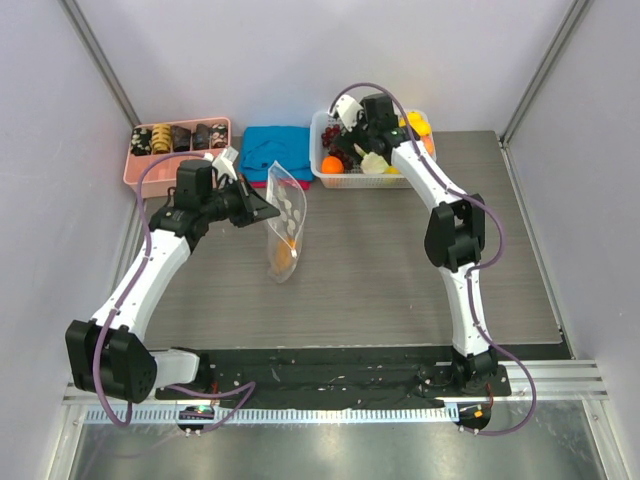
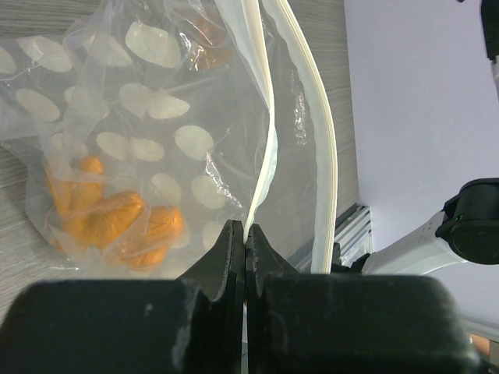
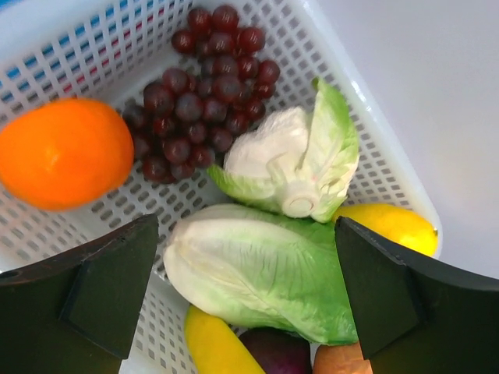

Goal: Place the food in the zip-top bag and seal the zipper
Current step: Adjust the fake vegetable in the bin.

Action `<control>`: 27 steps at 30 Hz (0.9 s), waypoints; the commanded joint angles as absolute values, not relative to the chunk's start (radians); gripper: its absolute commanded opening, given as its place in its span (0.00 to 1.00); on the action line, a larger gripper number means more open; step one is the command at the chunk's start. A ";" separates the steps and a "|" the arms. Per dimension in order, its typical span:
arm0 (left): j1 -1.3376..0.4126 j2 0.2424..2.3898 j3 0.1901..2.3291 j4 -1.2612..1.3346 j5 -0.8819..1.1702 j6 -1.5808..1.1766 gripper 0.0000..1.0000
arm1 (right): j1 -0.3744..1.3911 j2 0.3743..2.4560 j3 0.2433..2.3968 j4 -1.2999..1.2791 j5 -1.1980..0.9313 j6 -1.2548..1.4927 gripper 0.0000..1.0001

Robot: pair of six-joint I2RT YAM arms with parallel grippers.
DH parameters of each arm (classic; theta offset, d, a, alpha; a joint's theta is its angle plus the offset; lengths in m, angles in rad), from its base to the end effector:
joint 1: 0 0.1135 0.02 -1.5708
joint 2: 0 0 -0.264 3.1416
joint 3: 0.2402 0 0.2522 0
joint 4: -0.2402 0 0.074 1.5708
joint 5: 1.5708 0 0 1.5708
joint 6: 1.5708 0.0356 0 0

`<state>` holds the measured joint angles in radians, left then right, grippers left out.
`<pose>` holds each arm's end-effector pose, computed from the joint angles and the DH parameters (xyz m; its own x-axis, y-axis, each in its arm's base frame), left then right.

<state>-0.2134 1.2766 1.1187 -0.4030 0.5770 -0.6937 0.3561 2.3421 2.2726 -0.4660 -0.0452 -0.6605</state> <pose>0.2722 -0.0789 0.3317 -0.8019 -0.3745 -0.4655 0.1512 0.6266 -0.7645 0.5119 0.1921 0.2897 -0.1417 -0.7066 -0.6933 -0.5972 0.6196 -0.5094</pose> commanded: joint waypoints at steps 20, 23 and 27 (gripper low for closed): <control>-0.209 1.278 1.138 -0.397 0.588 -0.663 0.00 | 0.285 2.330 2.194 -0.566 -0.040 -1.147 1.00; -0.210 1.290 1.147 -0.396 0.592 -0.669 0.00 | 0.279 2.358 2.204 -0.566 -0.034 -1.173 0.94; -0.210 1.298 1.155 -0.399 0.594 -0.664 0.00 | 0.276 2.394 2.238 -0.569 -0.040 -1.177 0.87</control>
